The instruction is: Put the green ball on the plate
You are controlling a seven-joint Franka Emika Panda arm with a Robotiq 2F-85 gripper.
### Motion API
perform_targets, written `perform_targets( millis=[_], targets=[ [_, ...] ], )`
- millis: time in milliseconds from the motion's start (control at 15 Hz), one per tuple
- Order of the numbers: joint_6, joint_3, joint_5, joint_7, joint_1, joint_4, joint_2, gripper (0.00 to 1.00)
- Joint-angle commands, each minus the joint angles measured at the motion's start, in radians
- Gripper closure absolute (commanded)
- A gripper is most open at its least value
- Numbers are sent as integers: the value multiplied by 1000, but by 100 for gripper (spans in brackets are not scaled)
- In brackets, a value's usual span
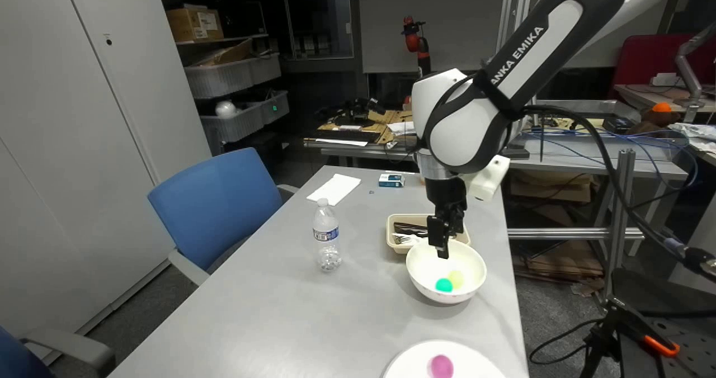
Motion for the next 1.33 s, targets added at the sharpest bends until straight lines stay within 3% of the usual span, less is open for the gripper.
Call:
perform_targets(
  millis=[0, 1267],
  targets=[
    [-3, 10, -5, -2, -12, 14, 18, 0],
    [150, 1, -104, -56, -19, 153, 285, 0]
  ],
)
